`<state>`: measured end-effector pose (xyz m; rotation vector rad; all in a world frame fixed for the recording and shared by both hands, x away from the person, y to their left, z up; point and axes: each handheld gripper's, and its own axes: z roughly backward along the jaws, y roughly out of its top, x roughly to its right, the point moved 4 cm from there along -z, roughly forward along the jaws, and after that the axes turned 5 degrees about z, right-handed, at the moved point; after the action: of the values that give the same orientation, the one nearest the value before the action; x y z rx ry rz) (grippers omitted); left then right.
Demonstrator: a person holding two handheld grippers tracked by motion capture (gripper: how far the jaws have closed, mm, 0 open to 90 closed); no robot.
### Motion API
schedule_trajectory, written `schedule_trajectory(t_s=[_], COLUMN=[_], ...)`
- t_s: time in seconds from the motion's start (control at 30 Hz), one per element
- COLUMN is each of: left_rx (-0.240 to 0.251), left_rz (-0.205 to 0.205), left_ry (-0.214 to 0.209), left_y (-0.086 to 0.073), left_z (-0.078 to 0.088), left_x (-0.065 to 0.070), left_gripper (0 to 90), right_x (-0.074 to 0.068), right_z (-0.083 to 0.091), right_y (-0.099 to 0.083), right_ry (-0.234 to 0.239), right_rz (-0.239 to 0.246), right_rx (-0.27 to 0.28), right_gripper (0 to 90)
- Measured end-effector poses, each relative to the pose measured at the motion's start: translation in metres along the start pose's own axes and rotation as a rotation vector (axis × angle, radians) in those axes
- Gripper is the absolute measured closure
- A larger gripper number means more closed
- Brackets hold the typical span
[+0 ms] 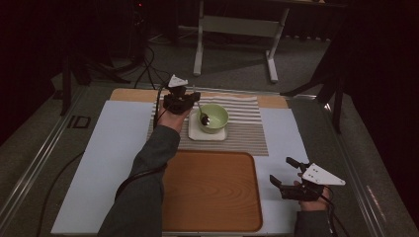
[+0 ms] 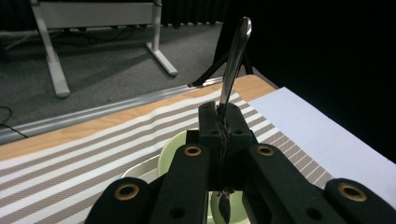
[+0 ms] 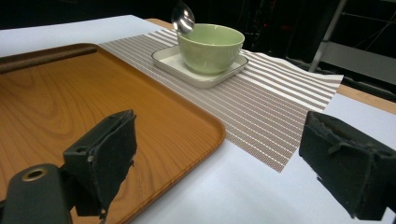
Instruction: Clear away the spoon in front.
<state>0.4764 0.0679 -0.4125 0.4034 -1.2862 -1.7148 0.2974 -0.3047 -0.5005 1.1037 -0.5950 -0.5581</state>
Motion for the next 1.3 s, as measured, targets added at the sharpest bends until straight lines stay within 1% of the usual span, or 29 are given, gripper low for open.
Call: schedule_trajectory(t_s=[0.17,0.2,0.23,0.37,0.47,0.63,0.77,0.8,0.93,1.0,1.03,1.2,1.3], left_rx=[0.031,0.031,0.031,0.027,0.018,0.007,-0.001,-0.001,-0.015,-0.015,-0.021,-0.029,-0.042], left_rz=[-0.012,-0.012,-0.014,-0.018,-0.019,-0.017,-0.002,-0.002,-0.004,-0.004,-0.004,0.018,0.005], left_ry=[-0.007,-0.007,-0.011,-0.009,-0.004,0.02,0.031,0.031,0.051,0.051,0.061,0.074,0.087], left_y=[0.004,0.004,0.005,0.002,-0.003,-0.01,-0.016,-0.016,-0.024,-0.024,-0.029,-0.039,-0.045], left_z=[0.02,0.02,0.026,0.035,0.042,0.053,0.062,0.062,0.074,0.074,0.079,0.087,0.091], left_x=[0.002,0.002,0.003,0.007,0.01,0.011,0.009,0.009,0.005,0.005,0.003,-0.001,0.0], left_gripper=[90.0,90.0,90.0,90.0,90.0,90.0,90.0,90.0,90.0,90.0,90.0,90.0,90.0], right_x=[-0.001,-0.001,-0.001,-0.001,-0.001,-0.002,-0.002,-0.002,-0.002,-0.002,-0.002,-0.002,-0.003], right_z=[-0.001,-0.001,-0.001,-0.001,-0.001,-0.001,-0.001,-0.001,-0.002,-0.002,-0.002,-0.002,-0.002], right_y=[0.0,0.0,0.0,0.0,0.0,0.001,0.001,0.001,0.001,0.001,0.001,0.001,0.001], right_ry=[0.001,0.001,0.0,0.0,0.001,0.007,0.008,0.008,0.009,0.01,0.01,0.01,0.013], right_rz=[0.003,0.003,0.003,0.004,0.005,0.008,0.008,0.008,0.009,0.01,0.01,0.012,0.011], right_rx=[-0.004,-0.004,-0.004,-0.005,-0.005,-0.003,-0.005,-0.005,-0.007,-0.006,-0.006,-0.008,-0.008], right_gripper=[10.8,10.8,10.8,10.8,10.8,10.8,10.8,10.8,10.8,10.8,10.8,10.8,10.8])
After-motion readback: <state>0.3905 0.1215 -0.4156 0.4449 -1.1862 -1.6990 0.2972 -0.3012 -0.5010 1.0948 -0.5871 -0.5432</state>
